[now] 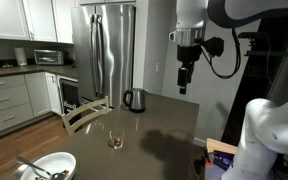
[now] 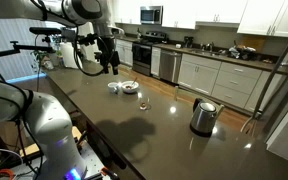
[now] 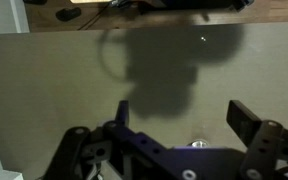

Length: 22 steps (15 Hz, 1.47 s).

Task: Empty the contents in the cup into the bowl

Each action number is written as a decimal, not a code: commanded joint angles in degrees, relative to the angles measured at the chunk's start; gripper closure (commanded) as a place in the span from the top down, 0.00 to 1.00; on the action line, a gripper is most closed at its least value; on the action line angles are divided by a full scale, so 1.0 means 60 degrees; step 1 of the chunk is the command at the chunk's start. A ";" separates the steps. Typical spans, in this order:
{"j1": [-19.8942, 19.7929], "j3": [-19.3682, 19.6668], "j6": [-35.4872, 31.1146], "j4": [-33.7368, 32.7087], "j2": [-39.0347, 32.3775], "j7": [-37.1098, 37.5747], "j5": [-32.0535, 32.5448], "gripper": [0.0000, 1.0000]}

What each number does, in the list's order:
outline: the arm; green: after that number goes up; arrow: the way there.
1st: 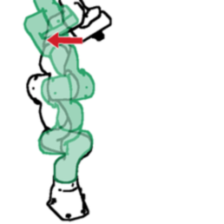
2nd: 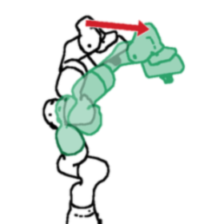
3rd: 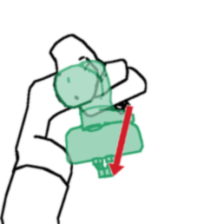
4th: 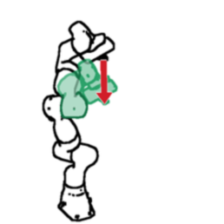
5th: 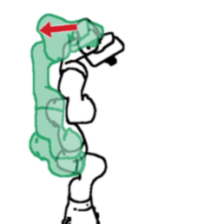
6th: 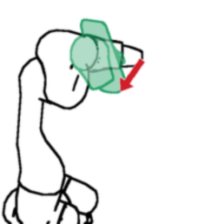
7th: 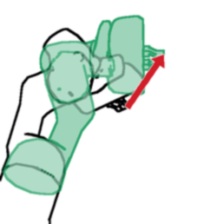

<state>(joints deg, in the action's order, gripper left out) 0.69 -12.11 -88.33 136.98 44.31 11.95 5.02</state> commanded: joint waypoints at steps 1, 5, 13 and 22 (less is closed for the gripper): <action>0.0172 0.0114 0.0032 -0.0028 -0.0039 0.0097 0.0075 1.00; 0.0158 0.0209 -0.0769 0.0119 -0.0307 0.0124 0.0016 1.00; 0.0224 0.0546 -0.4531 0.0509 -0.2184 -0.0119 -0.0257 1.00; 0.0359 0.1261 -0.7174 -0.0394 -0.5340 -0.1095 -0.0990 1.00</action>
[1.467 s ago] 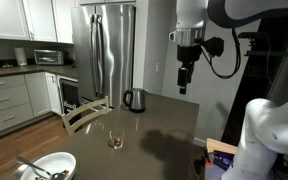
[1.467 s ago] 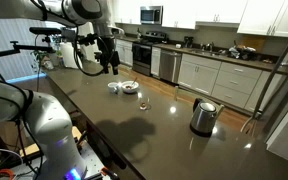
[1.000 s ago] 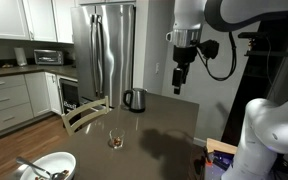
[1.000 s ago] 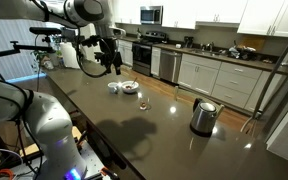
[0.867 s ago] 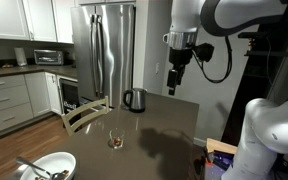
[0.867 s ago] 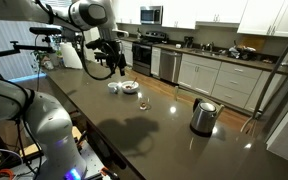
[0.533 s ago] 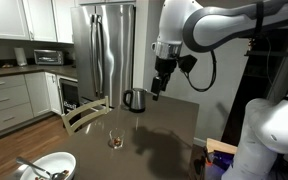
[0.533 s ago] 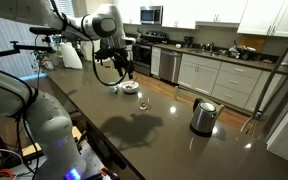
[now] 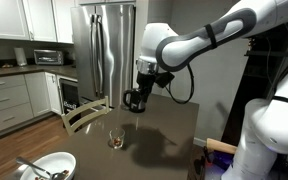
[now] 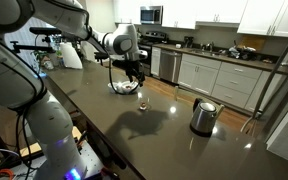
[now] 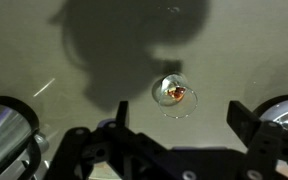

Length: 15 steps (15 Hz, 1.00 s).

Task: Empty the contents in the cup into the bowl

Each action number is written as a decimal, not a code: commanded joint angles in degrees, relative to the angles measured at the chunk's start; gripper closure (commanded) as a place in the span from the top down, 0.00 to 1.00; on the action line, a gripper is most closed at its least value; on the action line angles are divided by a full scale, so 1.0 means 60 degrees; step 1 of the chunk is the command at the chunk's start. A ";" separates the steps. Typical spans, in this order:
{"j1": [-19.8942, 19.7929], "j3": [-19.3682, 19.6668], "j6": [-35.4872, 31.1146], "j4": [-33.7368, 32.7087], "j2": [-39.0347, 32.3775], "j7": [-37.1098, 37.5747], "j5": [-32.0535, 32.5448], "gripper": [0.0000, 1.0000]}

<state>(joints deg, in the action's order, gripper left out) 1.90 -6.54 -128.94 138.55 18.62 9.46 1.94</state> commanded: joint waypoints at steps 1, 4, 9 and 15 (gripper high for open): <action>0.0179 0.0410 -0.0477 -0.0847 -0.1358 -0.0890 -0.0651 1.00; 0.0163 0.0574 -0.0390 -0.1576 -0.2272 -0.1501 -0.1140 1.00; 0.0244 0.0467 -0.0578 -0.1660 -0.3030 -0.1724 -0.1701 1.00; 0.0376 0.0354 -0.1053 -0.1502 -0.3769 -0.1820 -0.1985 1.00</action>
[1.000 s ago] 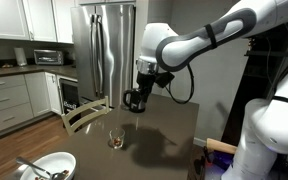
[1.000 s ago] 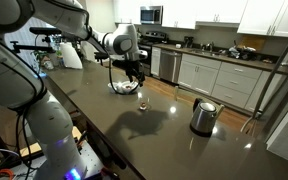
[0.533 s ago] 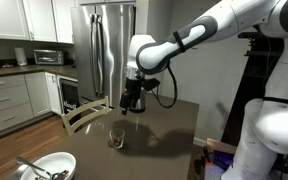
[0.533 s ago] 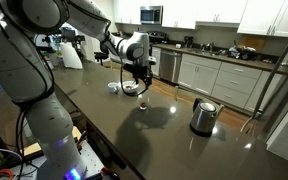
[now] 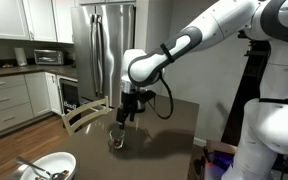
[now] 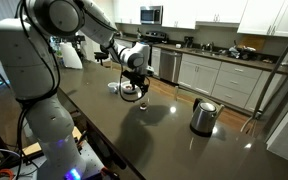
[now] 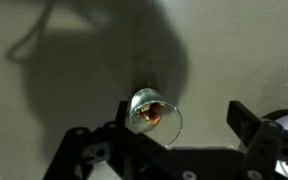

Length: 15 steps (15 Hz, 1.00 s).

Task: Empty the contents in the cup into the bowl

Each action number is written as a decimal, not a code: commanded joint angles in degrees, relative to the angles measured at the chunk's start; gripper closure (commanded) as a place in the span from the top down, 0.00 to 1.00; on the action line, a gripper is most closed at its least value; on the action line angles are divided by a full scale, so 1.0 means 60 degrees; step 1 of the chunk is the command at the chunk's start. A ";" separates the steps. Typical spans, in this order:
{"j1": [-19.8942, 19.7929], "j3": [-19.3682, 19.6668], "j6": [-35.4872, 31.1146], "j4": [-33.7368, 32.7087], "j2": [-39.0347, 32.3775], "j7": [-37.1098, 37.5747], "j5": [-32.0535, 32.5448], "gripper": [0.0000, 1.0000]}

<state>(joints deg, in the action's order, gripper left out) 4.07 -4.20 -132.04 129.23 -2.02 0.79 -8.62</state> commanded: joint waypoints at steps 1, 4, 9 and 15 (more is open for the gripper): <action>0.0011 -0.0039 -0.0705 0.0056 -0.0438 -0.0312 -0.0072 1.00; -0.0052 -0.0011 -0.0891 -0.0104 -0.0741 -0.0326 0.0031 1.00; -0.0243 0.0180 -0.0822 -0.0454 -0.1217 -0.0516 0.0001 1.00; -0.0523 0.0415 -0.0763 -0.1205 -0.1933 -0.0645 -0.0026 1.00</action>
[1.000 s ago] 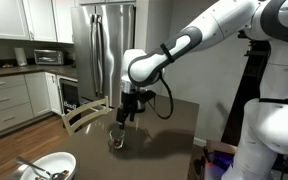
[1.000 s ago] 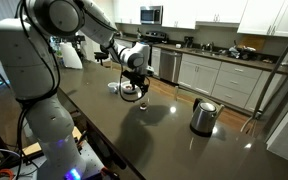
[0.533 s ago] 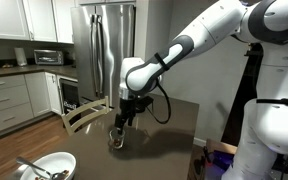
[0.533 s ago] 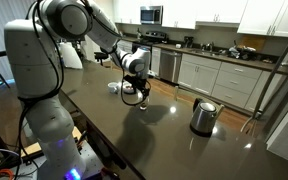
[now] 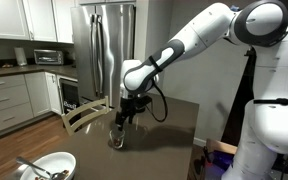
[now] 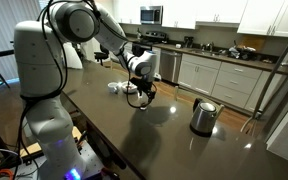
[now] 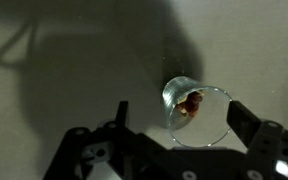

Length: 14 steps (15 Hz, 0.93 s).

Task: Empty the contents in the cup into the bowl

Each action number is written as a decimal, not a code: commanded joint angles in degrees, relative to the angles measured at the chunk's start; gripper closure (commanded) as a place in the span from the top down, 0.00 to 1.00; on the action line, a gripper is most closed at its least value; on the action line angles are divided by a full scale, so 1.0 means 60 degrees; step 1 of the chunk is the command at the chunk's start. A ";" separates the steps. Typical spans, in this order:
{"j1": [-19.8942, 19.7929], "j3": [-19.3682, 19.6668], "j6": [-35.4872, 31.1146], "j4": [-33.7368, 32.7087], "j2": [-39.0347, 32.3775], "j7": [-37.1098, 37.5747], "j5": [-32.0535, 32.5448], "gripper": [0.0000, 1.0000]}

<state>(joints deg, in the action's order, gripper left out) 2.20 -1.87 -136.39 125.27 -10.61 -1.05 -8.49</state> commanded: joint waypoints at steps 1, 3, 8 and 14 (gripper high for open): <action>-0.0238 0.0048 -0.0031 -0.0673 -0.0627 -0.0324 -0.0037 1.00; -0.0278 0.0074 0.0020 -0.0976 -0.0928 -0.0251 0.0026 1.00; -0.0331 0.0031 0.0053 -0.1476 -0.1645 -0.0236 -0.0007 0.89; -0.0432 -0.0074 0.0374 -0.1739 -0.1900 -0.0406 -0.0146 0.39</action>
<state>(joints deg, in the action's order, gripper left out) 0.95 -1.33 -136.09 116.46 -21.39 -1.17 -8.51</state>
